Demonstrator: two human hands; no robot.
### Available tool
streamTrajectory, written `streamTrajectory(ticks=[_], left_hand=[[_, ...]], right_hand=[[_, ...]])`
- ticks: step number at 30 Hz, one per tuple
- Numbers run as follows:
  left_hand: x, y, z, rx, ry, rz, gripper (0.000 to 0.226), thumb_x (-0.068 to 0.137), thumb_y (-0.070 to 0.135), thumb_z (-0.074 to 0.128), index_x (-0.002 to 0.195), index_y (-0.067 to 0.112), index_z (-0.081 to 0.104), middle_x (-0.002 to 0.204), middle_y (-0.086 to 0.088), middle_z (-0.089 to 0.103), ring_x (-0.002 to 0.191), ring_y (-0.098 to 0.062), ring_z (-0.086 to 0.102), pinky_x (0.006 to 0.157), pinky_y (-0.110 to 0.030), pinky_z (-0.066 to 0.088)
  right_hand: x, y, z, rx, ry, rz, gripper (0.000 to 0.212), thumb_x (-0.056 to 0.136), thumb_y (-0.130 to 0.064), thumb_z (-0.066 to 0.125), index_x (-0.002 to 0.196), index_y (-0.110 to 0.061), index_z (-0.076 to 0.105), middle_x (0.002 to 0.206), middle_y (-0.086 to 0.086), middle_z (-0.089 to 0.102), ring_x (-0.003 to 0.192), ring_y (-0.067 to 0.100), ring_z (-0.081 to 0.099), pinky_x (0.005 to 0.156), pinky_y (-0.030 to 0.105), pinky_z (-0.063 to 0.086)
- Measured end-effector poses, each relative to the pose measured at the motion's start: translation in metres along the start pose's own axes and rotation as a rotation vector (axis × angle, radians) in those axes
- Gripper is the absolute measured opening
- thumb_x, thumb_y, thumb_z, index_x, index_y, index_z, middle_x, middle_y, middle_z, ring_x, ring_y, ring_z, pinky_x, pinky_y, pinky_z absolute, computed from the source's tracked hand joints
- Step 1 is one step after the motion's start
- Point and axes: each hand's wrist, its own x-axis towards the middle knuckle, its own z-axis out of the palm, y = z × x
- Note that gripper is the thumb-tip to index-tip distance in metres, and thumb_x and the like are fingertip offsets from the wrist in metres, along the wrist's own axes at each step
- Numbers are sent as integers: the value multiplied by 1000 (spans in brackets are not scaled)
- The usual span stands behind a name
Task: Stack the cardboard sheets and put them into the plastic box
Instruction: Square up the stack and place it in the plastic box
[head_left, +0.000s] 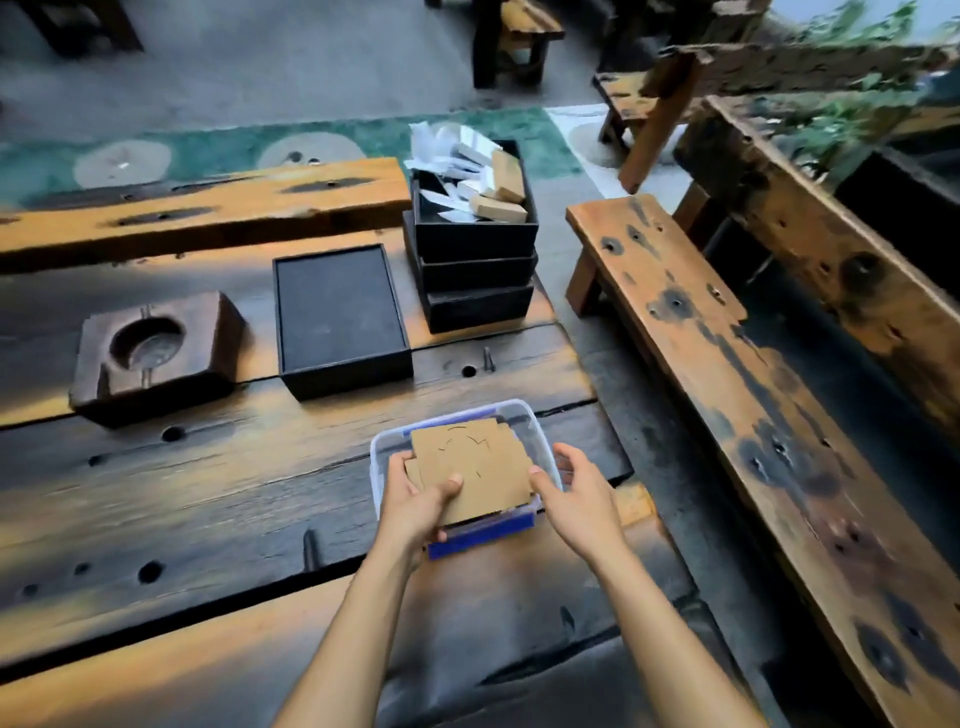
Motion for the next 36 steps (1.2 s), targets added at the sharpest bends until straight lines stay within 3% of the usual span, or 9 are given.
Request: streamTrajectory(ticks=[5, 10, 12, 15, 18, 22, 25, 31, 36], left_hand=[[48, -12, 25, 119, 104, -41, 42, 89, 7, 75, 112, 23, 45, 105, -2, 71, 79, -23, 72, 37, -25, 45], [74, -28, 40, 157, 176, -72, 41, 87, 8, 77, 103, 27, 44, 104, 0, 72, 68, -17, 72, 34, -24, 44], [80, -33, 47, 184, 187, -78, 42, 87, 10, 76, 104, 30, 44, 106, -1, 72, 77, -23, 73, 39, -36, 55], [85, -38, 62, 352, 215, -110, 51, 84, 22, 76, 120, 35, 43, 120, -9, 56, 105, -34, 62, 78, -53, 63], [88, -41, 72, 500, 276, -190, 64, 76, 36, 71, 129, 38, 35, 122, -9, 27, 126, -39, 34, 108, -43, 40], [88, -37, 78, 609, 280, -231, 81, 79, 34, 68, 147, 32, 24, 136, -17, 28, 133, -40, 25, 111, -43, 31], [82, -37, 77, 673, 331, -165, 97, 84, 37, 72, 158, 27, 10, 154, -16, 30, 140, -42, 36, 111, -50, 35], [77, -39, 78, 659, 313, 6, 51, 90, 28, 74, 121, 26, 34, 137, -15, 54, 117, -39, 58, 98, -50, 49], [75, -41, 70, 772, 161, 34, 72, 68, 46, 89, 112, 34, 34, 147, -1, 34, 119, -33, 53, 93, -42, 49]], right_hand=[[50, 4, -3, -181, -111, -39, 50, 95, -37, 65, 141, -20, 54, 141, 7, 55, 134, 25, 50, 108, 37, 38], [73, 6, 1, -260, -218, -37, 53, 97, -37, 63, 146, -18, 51, 143, 8, 51, 135, 26, 48, 110, 33, 35], [76, 8, 3, -274, -239, -44, 52, 97, -36, 64, 145, -19, 52, 141, 6, 49, 132, 25, 51, 108, 31, 37], [79, 12, 6, -300, -245, -55, 52, 96, -38, 64, 144, -22, 52, 137, 2, 48, 130, 23, 52, 107, 33, 39], [81, 15, 7, -328, -246, -67, 54, 96, -41, 65, 145, -24, 51, 133, 0, 48, 128, 22, 51, 107, 36, 40], [84, 15, 3, -383, -275, -103, 53, 95, -40, 66, 144, -26, 51, 130, 0, 47, 125, 24, 52, 108, 38, 43], [85, 13, 3, -535, -322, -181, 52, 94, -36, 66, 143, -26, 51, 132, 3, 42, 126, 27, 49, 110, 38, 42], [92, 1, 11, -840, -431, -338, 54, 91, -32, 75, 134, -13, 48, 146, 16, 19, 128, 35, 38, 100, 43, 51], [105, -5, 17, -1050, -434, -492, 68, 84, -37, 80, 135, -12, 42, 162, 21, 7, 117, 39, 47, 86, 45, 50]])
